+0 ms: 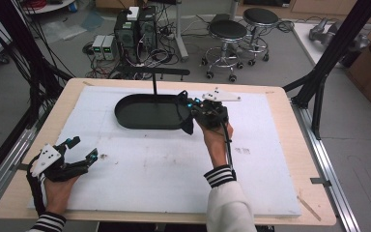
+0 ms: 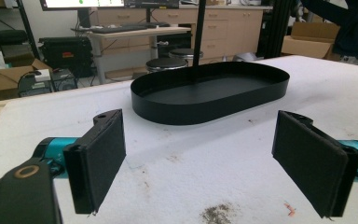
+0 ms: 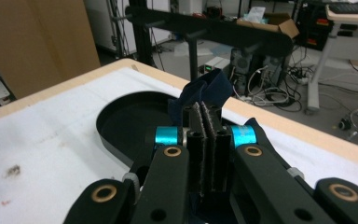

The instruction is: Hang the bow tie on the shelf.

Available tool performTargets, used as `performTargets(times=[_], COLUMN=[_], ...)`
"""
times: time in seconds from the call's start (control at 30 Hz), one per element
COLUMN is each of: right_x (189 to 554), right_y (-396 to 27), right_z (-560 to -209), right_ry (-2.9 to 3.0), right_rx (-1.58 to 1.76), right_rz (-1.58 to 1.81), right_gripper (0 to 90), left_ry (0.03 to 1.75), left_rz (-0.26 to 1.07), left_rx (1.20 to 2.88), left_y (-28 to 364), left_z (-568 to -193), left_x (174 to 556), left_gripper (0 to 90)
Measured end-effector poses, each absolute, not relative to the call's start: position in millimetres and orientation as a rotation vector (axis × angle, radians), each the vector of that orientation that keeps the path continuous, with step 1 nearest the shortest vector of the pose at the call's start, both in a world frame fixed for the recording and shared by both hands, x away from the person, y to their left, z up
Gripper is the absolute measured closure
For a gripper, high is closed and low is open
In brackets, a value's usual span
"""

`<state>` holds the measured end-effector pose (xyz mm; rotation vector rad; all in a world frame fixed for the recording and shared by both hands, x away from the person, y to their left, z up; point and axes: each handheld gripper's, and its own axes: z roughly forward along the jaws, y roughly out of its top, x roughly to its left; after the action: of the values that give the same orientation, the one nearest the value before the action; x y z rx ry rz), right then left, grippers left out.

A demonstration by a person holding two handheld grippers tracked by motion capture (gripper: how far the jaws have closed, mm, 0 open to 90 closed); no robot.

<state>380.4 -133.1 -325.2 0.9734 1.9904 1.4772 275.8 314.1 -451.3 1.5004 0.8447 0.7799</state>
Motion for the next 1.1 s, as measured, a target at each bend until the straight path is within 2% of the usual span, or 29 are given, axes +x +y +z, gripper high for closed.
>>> performTargets(times=[0.6,1.1], right_x=[402,425], right_y=[-85,-63], right_z=[-316,-300], right_ry=[2.019,1.974], right_rx=[0.926,0.949], right_rz=[1.474,1.462], right_gripper=[88.6,88.6], left_ry=[0.842,0.837], left_rz=[0.777,0.778], left_rx=[1.499,1.497], left_y=[315,315], left_z=[-451,-451], left_x=[276,276], left_gripper=[17.6,17.6])
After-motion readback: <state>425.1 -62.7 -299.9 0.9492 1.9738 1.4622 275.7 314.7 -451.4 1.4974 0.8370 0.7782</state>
